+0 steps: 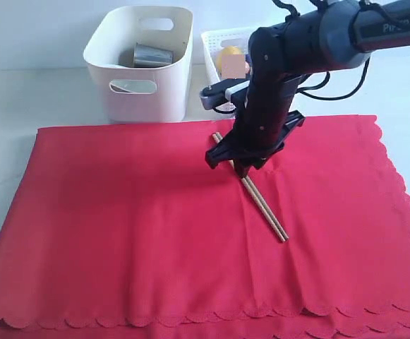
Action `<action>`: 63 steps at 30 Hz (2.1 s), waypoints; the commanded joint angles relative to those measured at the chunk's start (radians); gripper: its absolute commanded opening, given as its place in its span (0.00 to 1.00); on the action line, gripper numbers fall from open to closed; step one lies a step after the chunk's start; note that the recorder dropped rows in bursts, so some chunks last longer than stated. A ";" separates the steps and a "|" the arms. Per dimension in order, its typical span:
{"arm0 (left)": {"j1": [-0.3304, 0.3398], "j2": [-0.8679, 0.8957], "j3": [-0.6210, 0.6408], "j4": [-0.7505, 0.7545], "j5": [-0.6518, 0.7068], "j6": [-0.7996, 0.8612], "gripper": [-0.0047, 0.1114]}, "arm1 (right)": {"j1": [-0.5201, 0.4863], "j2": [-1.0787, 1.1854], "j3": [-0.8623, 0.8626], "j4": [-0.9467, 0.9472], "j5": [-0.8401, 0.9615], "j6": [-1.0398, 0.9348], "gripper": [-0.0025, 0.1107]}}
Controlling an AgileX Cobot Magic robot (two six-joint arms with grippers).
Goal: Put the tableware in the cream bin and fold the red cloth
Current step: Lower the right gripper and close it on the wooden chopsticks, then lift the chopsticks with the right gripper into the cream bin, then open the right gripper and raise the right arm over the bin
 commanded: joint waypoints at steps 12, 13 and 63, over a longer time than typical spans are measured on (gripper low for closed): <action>-0.005 0.002 0.001 -0.012 -0.017 0.002 0.04 | 0.002 0.071 -0.010 0.006 0.000 0.001 0.32; -0.005 0.002 0.001 -0.012 -0.017 0.002 0.04 | 0.002 0.071 -0.010 -0.001 -0.003 0.001 0.28; -0.005 0.002 0.001 -0.012 -0.026 0.002 0.04 | 0.126 0.042 -0.439 0.527 -0.968 -0.490 0.02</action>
